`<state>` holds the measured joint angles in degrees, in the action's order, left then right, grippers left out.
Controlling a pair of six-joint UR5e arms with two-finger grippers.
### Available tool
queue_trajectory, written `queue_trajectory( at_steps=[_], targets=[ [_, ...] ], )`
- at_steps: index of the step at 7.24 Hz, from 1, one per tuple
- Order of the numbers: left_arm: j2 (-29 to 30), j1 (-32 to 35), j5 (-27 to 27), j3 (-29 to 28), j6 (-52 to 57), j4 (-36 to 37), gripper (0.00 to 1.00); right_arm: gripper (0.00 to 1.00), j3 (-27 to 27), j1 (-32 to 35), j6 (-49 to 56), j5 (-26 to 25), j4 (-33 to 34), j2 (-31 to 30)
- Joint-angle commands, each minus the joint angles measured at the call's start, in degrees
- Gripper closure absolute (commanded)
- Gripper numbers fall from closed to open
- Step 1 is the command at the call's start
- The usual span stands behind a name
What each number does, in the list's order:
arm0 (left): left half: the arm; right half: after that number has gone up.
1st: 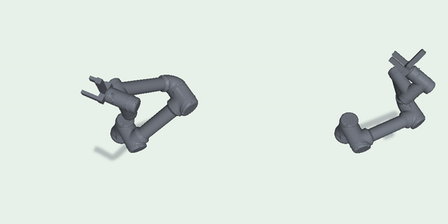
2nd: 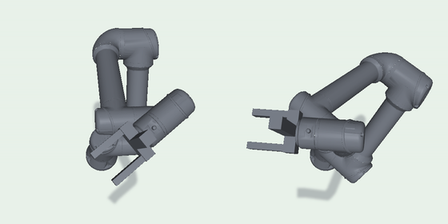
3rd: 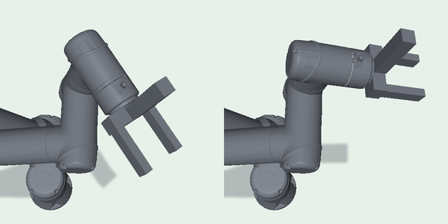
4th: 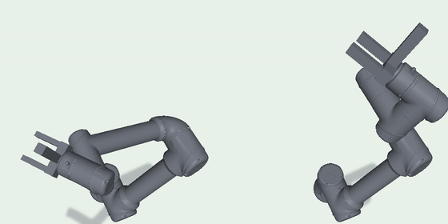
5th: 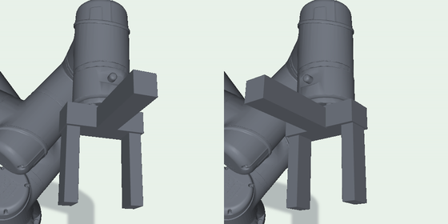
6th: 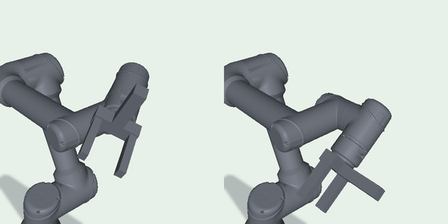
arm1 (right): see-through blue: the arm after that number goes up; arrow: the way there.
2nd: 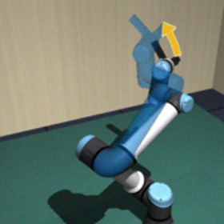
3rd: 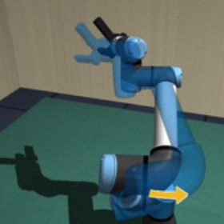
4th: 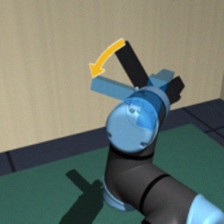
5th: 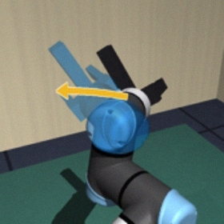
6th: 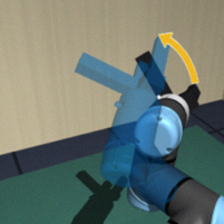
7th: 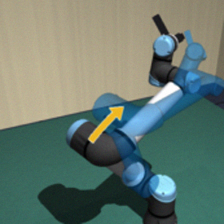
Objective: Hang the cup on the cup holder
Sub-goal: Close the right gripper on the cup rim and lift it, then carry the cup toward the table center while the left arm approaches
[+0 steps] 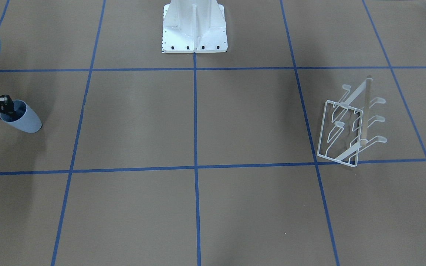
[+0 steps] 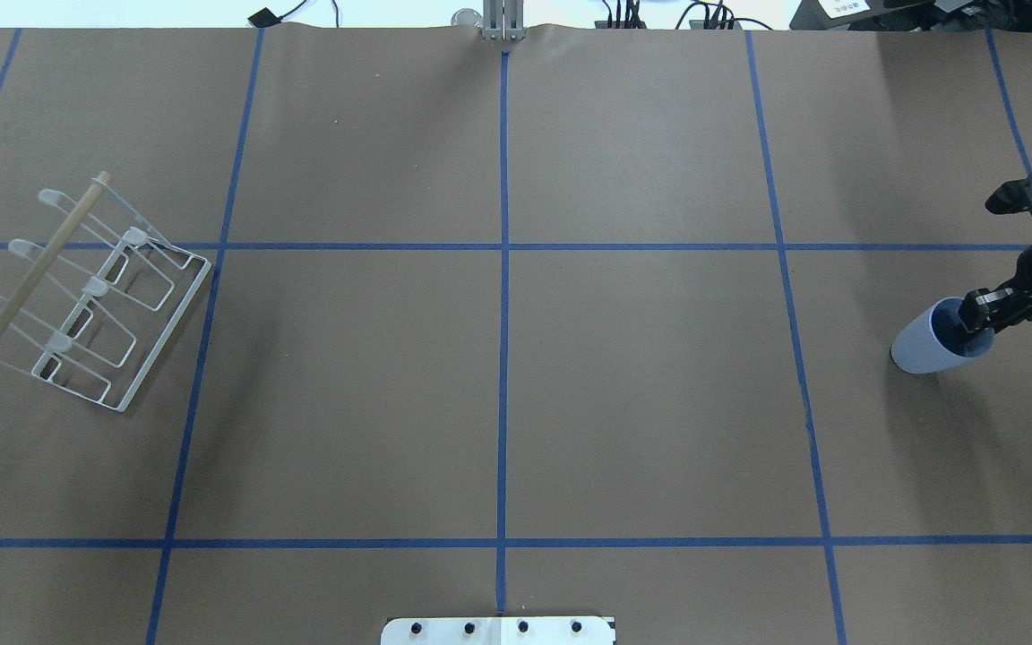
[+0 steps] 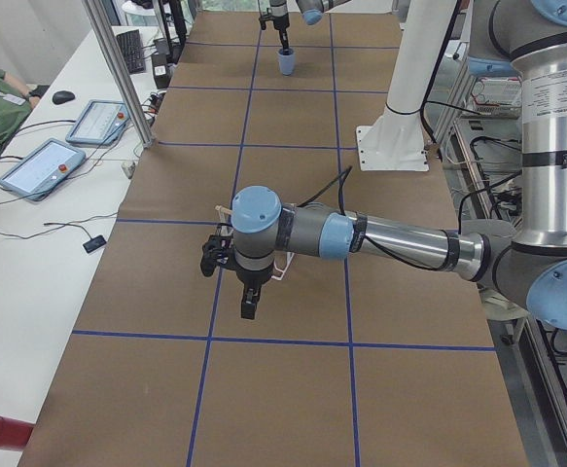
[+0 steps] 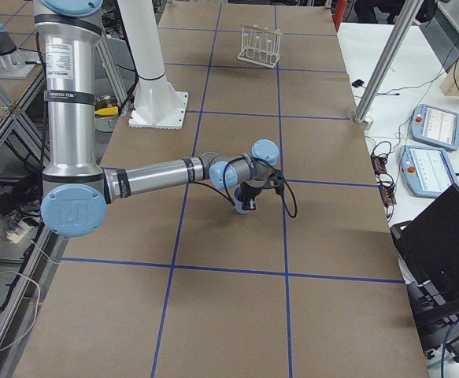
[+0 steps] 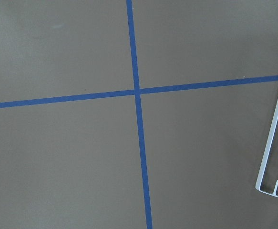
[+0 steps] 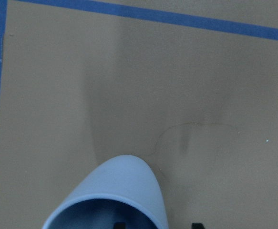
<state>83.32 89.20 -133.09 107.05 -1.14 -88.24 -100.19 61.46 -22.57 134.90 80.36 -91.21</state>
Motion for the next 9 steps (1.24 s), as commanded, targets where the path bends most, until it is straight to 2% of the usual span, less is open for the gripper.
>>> queue_trajectory(
  at_steps=[1, 2, 4, 5, 6, 7, 8, 9],
  targets=[
    [0.0, 0.0, 0.0, 0.1, 0.0, 0.0, 0.02, 1.0, -0.6, -0.1, 0.0, 0.4, -1.2, 0.0],
    [0.1, -0.1, 0.0, 0.2, 0.0, 0.1, 0.02, 1.0, -2.7, 0.2, 0.0, 0.5, -1.2, -0.1],
    [2.7, -0.1, 0.0, 0.3, -0.4, 0.3, 0.02, 1.0, -6.8, 0.8, -0.9, 4.1, -1.8, 1.8],
    [2.9, -0.2, 0.0, 0.6, -0.6, -3.2, 0.02, 1.0, -6.9, 0.8, -3.1, 4.1, -5.6, 4.0],
    [3.2, -0.5, 0.0, 0.7, -4.6, -10.3, 0.02, 1.0, -5.6, 0.6, -12.1, 3.9, -11.7, 7.8],
    [4.6, -0.7, -0.2, 1.0, -16.1, -17.3, 0.02, 1.0, -5.5, -0.3, -22.2, 4.0, -16.4, 10.3],
    [4.7, -2.9, -3.7, 0.7, -26.1, -26.0, 0.02, 1.0, -5.5, -1.9, -31.2, 4.0, -22.8, 11.7],
    [6.3, -5.9, -5.3, 0.8, -36.5, -32.7, 0.02, 1.0, -5.4, -3.8, -39.7, 3.8, -31.6, 11.9]
  ],
)
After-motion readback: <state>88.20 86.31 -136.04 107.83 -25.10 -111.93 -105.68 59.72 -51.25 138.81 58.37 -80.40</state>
